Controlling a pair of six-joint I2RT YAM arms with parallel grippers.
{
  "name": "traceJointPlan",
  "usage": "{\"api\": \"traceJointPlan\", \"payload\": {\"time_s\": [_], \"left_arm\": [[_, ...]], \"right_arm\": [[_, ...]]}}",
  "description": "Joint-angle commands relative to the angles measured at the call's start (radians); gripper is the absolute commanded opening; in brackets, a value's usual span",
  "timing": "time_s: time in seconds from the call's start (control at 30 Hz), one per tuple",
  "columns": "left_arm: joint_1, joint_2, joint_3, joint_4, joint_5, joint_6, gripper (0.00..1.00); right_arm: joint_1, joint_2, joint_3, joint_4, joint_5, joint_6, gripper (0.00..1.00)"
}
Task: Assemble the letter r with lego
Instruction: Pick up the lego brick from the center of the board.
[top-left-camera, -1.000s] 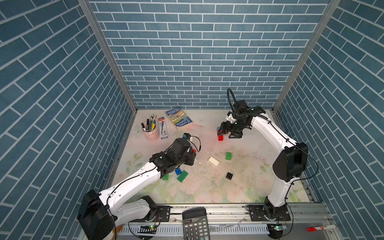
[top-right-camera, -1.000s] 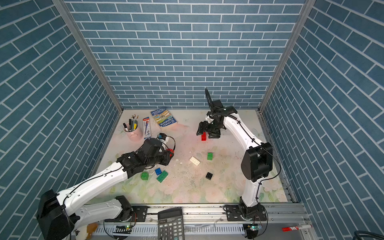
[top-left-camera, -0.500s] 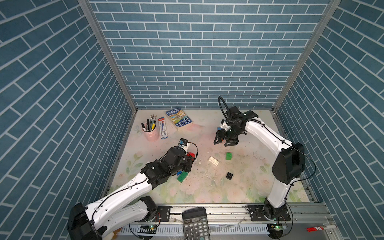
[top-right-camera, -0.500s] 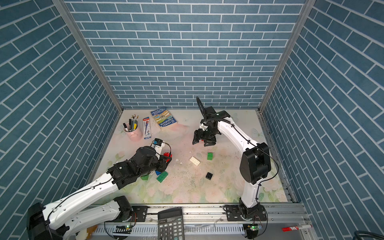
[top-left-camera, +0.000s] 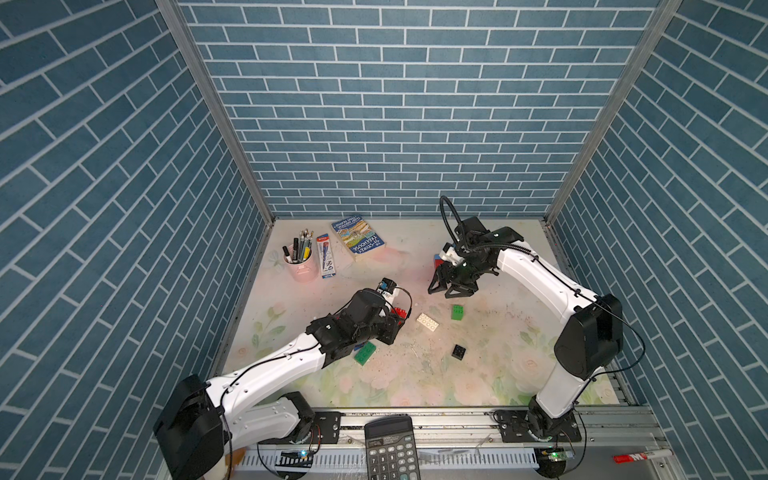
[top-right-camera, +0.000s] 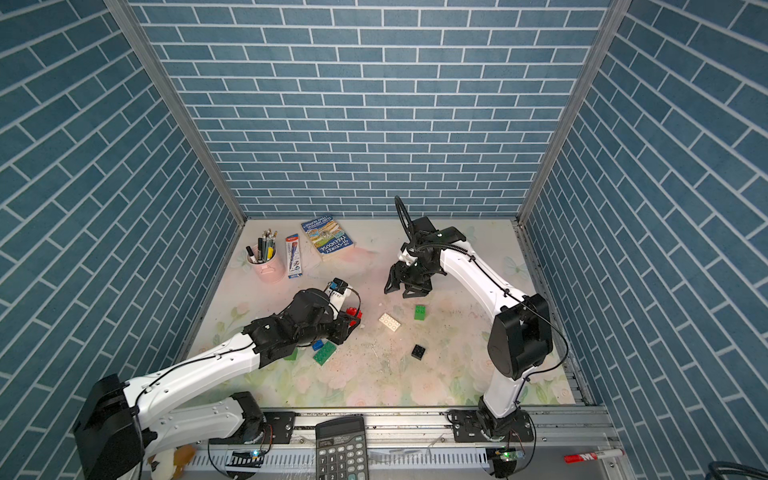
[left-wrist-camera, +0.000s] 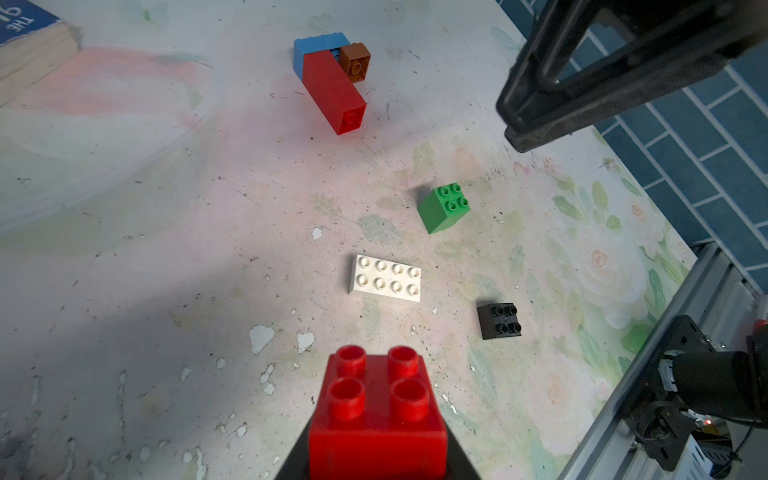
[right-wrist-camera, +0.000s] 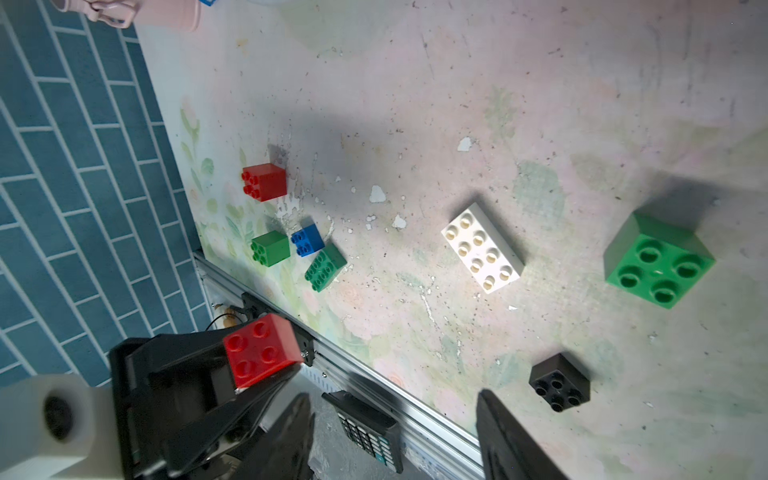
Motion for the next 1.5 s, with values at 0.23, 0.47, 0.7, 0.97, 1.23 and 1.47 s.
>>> {"api": "traceJointPlan", "payload": {"time_s": [0.23, 0.47, 0.7, 0.97, 1.23, 1.47], "left_arm": [[-0.004, 0.163, 0.13, 0.105, 0.058, 0.162, 0.38], [0.001, 0.276, 0.208, 0.163, 0.053, 0.197, 0.37], [0.017, 0.343, 0.277, 0.199, 0.07, 0.207, 0.37], [0.023, 0.351, 0.304, 0.2, 0.094, 0.203, 0.37], [0.035, 0.336, 0.295, 0.203, 0.096, 0.21, 0.37], [0.048, 0.346, 0.285, 0.221, 0.106, 0.206, 0.39]], "right_arm": [[0.008, -0.023, -0.011, 0.015, -0.174, 0.009, 0.68], [0.008, 0.004, 0.002, -0.007, -0.172, -0.009, 0.68], [0.007, 0.047, 0.028, -0.023, -0.152, -0.019, 0.66], [-0.01, 0.087, 0.064, -0.014, -0.135, -0.014, 0.57], [-0.018, 0.115, 0.109, -0.044, -0.145, -0.023, 0.39], [-0.018, 0.119, 0.136, -0.07, -0.112, -0.027, 0.28]]}}
